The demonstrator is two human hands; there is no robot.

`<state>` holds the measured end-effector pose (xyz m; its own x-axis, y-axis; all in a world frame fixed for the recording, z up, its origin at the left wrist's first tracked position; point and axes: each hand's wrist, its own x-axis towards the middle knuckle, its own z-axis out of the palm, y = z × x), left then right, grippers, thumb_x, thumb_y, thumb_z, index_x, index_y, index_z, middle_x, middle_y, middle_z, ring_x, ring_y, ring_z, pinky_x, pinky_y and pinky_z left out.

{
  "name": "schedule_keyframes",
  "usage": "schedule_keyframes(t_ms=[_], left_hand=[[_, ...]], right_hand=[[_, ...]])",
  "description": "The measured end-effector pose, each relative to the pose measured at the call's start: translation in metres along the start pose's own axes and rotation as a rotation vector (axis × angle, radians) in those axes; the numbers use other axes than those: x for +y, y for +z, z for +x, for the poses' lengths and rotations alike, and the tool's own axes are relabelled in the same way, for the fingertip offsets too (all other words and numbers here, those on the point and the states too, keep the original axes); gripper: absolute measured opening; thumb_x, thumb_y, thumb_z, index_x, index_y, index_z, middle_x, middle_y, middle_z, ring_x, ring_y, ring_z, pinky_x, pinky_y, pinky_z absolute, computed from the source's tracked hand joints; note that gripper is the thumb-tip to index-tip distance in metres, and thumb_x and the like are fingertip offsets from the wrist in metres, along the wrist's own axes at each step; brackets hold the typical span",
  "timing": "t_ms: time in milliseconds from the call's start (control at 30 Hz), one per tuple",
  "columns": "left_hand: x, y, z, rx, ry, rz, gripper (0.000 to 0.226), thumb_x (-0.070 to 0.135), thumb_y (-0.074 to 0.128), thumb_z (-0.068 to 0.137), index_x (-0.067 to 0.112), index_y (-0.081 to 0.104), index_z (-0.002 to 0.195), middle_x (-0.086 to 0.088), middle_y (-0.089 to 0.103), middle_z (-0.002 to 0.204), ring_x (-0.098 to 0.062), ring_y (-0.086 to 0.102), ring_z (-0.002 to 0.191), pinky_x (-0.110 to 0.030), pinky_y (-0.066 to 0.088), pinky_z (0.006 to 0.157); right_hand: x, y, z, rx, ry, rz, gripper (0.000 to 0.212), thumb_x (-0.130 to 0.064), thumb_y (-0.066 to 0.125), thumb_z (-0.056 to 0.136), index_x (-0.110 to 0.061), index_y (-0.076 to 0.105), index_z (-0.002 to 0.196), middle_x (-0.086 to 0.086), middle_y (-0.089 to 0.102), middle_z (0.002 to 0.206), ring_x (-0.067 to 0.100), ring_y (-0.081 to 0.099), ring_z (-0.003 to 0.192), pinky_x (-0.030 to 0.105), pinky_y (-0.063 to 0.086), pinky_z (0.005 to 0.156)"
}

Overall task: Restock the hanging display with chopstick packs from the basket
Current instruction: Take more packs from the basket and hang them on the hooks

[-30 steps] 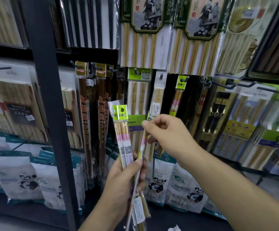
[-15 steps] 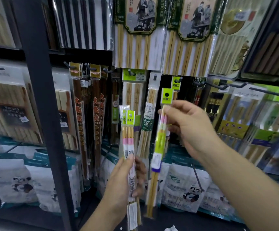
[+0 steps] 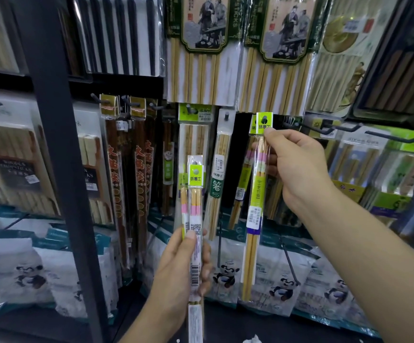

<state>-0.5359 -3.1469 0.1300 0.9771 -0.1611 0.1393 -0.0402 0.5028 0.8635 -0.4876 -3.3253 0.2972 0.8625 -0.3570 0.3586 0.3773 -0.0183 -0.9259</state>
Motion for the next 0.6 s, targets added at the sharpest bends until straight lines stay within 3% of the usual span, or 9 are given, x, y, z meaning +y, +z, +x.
schedule_keyframes(t_ms=[200,333,467,533,600], left_hand=[[0.002,0.000,-0.001,0.005,0.025,-0.009,0.030,0.044,0.065,0.085,0.019,0.071,0.102,-0.008,0.061,0.076,-0.017,0.054,0.055,-0.028,0.043,0.041],[0.001,-0.001,-0.002,-0.011,0.031,-0.006,0.033,0.047,0.066,0.084,0.023,0.072,0.105,-0.009,0.062,0.076,-0.017,0.056,0.056,-0.029,0.046,0.042],[0.003,-0.002,-0.002,-0.022,0.046,0.037,0.032,0.051,0.068,0.085,0.021,0.070,0.097,-0.009,0.062,0.076,-0.018,0.056,0.057,-0.029,0.048,0.046],[0.004,-0.001,-0.002,-0.025,0.055,0.036,0.030,0.050,0.069,0.090,0.020,0.069,0.094,-0.009,0.062,0.076,-0.019,0.057,0.057,-0.030,0.049,0.047],[0.005,-0.001,-0.003,-0.033,0.062,0.045,0.028,0.048,0.068,0.091,0.020,0.068,0.093,-0.009,0.063,0.077,-0.019,0.058,0.058,-0.030,0.049,0.047]], right_hand=[[0.004,0.008,0.002,0.026,0.031,0.002,0.019,-0.023,0.068,0.099,-0.009,0.072,0.086,0.008,0.078,0.082,0.006,0.071,0.062,0.020,0.052,0.051],[0.007,0.010,0.003,0.042,0.051,-0.037,0.025,-0.029,0.068,0.099,-0.016,0.070,0.078,0.003,0.075,0.077,0.007,0.066,0.059,0.018,0.049,0.050],[0.012,0.006,-0.001,0.090,0.046,-0.133,0.023,-0.036,0.069,0.097,-0.018,0.067,0.084,0.009,0.076,0.097,0.015,0.068,0.082,0.031,0.056,0.076],[0.017,0.004,-0.010,0.125,0.035,-0.207,0.018,-0.034,0.070,0.096,-0.019,0.066,0.087,0.007,0.071,0.097,0.017,0.065,0.089,0.041,0.057,0.091],[0.023,0.005,-0.023,0.082,0.031,-0.253,0.015,-0.033,0.071,0.095,-0.020,0.067,0.088,0.001,0.069,0.092,0.016,0.064,0.087,0.042,0.058,0.089]])
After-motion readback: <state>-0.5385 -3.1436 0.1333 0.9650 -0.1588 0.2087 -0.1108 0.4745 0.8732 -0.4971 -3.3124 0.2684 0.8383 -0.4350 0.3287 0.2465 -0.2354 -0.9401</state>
